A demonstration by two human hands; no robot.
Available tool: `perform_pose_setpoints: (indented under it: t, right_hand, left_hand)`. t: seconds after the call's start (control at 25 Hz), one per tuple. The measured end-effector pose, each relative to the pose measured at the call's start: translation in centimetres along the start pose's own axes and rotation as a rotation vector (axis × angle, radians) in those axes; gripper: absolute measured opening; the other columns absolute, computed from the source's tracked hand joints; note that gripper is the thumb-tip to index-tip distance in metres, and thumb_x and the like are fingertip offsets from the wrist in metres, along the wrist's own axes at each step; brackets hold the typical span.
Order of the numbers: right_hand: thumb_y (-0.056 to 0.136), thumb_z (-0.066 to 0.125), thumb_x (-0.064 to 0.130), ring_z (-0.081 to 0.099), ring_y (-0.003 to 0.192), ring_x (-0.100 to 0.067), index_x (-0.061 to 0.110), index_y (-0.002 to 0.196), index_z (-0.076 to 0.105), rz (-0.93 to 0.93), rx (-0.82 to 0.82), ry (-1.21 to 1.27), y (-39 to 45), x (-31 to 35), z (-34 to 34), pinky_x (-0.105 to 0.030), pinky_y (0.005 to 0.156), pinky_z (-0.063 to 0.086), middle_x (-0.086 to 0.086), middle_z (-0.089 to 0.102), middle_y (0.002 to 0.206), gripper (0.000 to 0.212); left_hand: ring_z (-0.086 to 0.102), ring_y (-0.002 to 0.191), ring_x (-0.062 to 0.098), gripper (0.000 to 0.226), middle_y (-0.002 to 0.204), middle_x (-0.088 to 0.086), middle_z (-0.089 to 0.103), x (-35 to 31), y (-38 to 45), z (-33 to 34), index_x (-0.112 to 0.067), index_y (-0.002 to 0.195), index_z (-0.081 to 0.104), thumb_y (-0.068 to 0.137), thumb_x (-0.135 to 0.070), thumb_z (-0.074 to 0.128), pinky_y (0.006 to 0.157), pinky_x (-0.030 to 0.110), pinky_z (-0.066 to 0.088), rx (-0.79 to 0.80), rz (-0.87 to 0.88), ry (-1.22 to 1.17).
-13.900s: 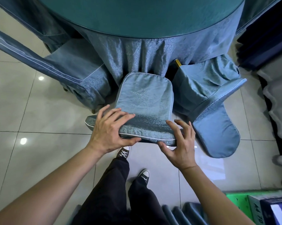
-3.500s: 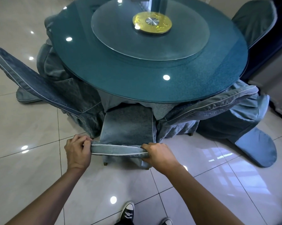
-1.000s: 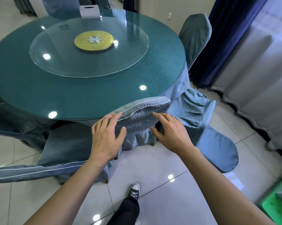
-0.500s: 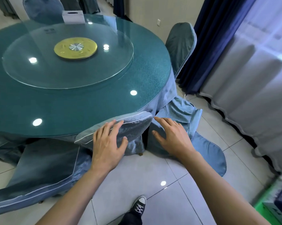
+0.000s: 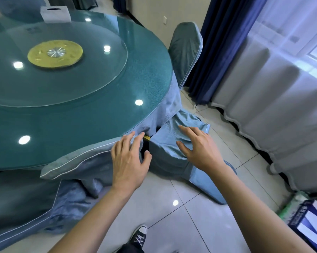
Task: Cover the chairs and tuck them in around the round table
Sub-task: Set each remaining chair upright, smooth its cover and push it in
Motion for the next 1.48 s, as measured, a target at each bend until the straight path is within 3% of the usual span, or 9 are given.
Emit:
perform_pose_setpoints:
  t: [0.48, 0.96, 1.48]
  right_hand:
    - [0.096, 0.054, 0.049, 0.060, 0.109, -0.020, 0.029, 0.142, 0.049, -0.097, 0.013, 0.000, -0.5, -14.9, -4.4, -0.033, 0.089, 0.043, 0.006, 0.060, 0.127, 0.051]
    - [0.096, 0.055, 0.050, 0.059, 0.112, -0.023, 0.028, 0.141, 0.050, -0.094, 0.005, 0.006, -1.2, -26.7, -5.9, -0.037, 0.094, 0.045, 0.004, 0.060, 0.128, 0.051]
    - [0.096, 0.052, 0.052, 0.057, 0.113, -0.021, 0.031, 0.143, 0.047, -0.123, 0.051, -0.024, 7.3, -36.8, -5.5, -0.037, 0.093, 0.044, 0.007, 0.059, 0.128, 0.052]
  left_hand:
    - [0.047, 0.131, 0.028, 0.055, 0.140, 0.004, 0.053, -12.5, -1.6, 8.3, -0.022, 0.138, 0.055, 0.085, -0.037, 0.050, 0.111, 0.048, 0.033, -0.079, -0.097, -0.022]
    - [0.046, 0.131, 0.028, 0.058, 0.142, 0.005, 0.051, -22.0, -1.3, 15.1, -0.024, 0.138, 0.054, 0.084, -0.042, 0.044, 0.112, 0.048, 0.031, -0.054, -0.100, 0.030]
    - [0.049, 0.129, 0.031, 0.056, 0.141, 0.009, 0.053, -28.9, 7.7, 22.9, -0.020, 0.137, 0.056, 0.083, -0.034, 0.055, 0.110, 0.051, 0.033, -0.086, -0.174, -0.001]
Point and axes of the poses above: each hand's wrist, its own y-axis towards the middle knuckle, its own z-axis out of the palm, x = y × z, the point moved 8 cm from there along y, towards the middle knuckle
